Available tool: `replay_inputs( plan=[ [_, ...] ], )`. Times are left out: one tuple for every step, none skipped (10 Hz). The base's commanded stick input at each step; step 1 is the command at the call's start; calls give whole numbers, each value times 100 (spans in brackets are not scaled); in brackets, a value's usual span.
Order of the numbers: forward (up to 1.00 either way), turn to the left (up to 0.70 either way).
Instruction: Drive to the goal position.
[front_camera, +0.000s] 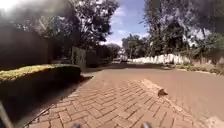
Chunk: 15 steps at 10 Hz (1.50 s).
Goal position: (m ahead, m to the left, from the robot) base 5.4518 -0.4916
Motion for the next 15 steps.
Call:
replay_inputs(
  plan=[
    [70,-19],
    [70,-33],
    [70,-35],
    [70,-35],
    [70,-19],
    [70,0],
    [70,0],
    [70,0],
    [70,0],
    [70,0],
    [70,0],
    [70,0],
    [70,0],
    [70,0],
    [70,0]
  ],
)
